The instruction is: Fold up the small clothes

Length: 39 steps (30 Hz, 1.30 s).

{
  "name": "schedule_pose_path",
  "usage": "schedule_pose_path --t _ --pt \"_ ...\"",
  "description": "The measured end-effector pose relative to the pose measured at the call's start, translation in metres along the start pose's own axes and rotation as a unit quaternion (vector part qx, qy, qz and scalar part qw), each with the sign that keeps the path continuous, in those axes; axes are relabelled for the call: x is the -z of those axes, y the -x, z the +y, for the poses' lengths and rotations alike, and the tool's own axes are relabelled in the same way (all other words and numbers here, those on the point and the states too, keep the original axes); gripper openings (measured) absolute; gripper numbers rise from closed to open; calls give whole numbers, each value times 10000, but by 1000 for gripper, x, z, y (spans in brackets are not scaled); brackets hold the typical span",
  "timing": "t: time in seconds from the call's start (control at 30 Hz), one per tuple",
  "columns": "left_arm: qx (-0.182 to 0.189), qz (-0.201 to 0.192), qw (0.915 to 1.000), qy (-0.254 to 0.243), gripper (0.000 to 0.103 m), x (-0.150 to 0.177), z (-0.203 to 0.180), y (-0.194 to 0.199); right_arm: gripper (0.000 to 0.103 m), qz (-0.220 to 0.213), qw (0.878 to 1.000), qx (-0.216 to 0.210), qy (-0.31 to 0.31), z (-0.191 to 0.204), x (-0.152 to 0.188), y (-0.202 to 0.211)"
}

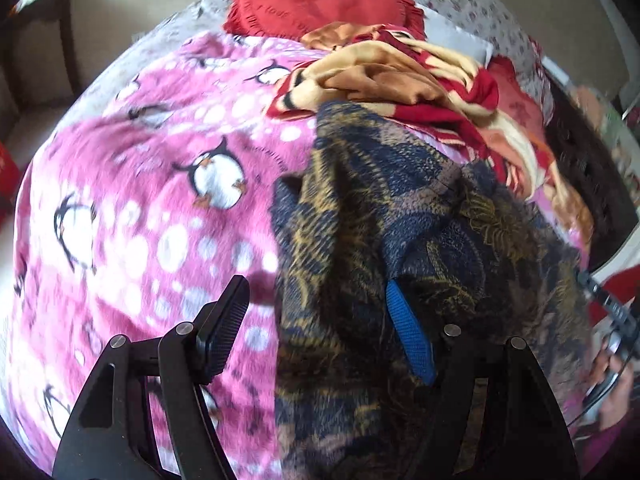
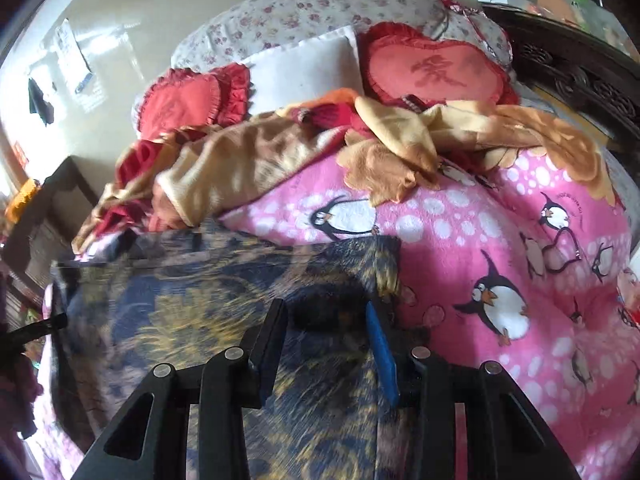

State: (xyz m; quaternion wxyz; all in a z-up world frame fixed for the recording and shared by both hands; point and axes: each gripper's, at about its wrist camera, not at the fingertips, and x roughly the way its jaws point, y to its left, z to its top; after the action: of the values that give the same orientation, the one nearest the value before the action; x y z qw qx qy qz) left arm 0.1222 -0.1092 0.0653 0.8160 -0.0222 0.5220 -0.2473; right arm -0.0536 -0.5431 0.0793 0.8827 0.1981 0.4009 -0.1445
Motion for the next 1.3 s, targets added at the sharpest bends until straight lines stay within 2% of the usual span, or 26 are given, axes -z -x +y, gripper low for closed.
schedule_pose_path --t 0.07,0.13,0.23,0.3,0.37,0.5,0.53,0.57,0.6,0.63,0.67,0.7,0.77,0.93,1.07,1.13,1.2,1.23,1.3 --pt "73 -57 10000 2 71 11 5 16 59 -31 9999 -138 88 1 9 20" --pt "175 -134 9996 -148 71 30 9 37 65 -28 9996 -218 151 -3 28 43" --pt "363 6 9990 -264 71 60 14 52 65 210 9991 -338 177 -12 66 64" --pt "574 170 9979 -245 71 83 18 57 65 342 9990 -266 113 -20 93 74" --pt "748 285 9966 -204 71 100 20 59 65 396 9988 -272 0 -27 109 78" --pt "1063 387 9932 -278 71 125 10 53 64 432 9968 -593 -316 -33 127 73" --pt "1085 412 9928 -280 71 127 7 49 52 457 9957 -695 -398 -32 128 68" --pt "1067 454 9928 -285 71 129 5 45 28 481 9945 -811 -461 -31 128 63" --pt "1053 494 9928 -275 71 128 3 41 18 524 9932 -920 -487 -29 130 57" --pt "1035 567 9926 -282 63 127 2 36 8 541 9933 -914 -444 -24 130 54" --pt "995 618 9925 -341 34 126 0 33 6 515 9939 -894 -395 -21 131 55" --pt "872 666 9930 -444 20 124 -2 32 6 477 9945 -864 -336 -16 131 57" --pt "912 664 9924 -500 13 122 0 40 5 392 9965 -729 -148 -10 129 69" --pt "813 413 9909 -989 11 126 -4 66 5 358 9980 -509 89 -16 126 101" --pt "577 632 9924 -882 11 135 1 43 5 786 9967 -104 142 -22 143 75" --pt "652 694 9937 -595 11 139 9 36 5 900 9959 -24 76 -23 149 64" --pt "720 629 9941 -508 11 138 9 42 7 848 9964 15 -9 -22 146 67" --pt "685 592 9944 -550 14 137 8 47 20 811 9967 61 -2 -21 143 72" --pt "442 450 9955 -703 20 136 5 59 37 572 9980 273 41 -15 135 86"
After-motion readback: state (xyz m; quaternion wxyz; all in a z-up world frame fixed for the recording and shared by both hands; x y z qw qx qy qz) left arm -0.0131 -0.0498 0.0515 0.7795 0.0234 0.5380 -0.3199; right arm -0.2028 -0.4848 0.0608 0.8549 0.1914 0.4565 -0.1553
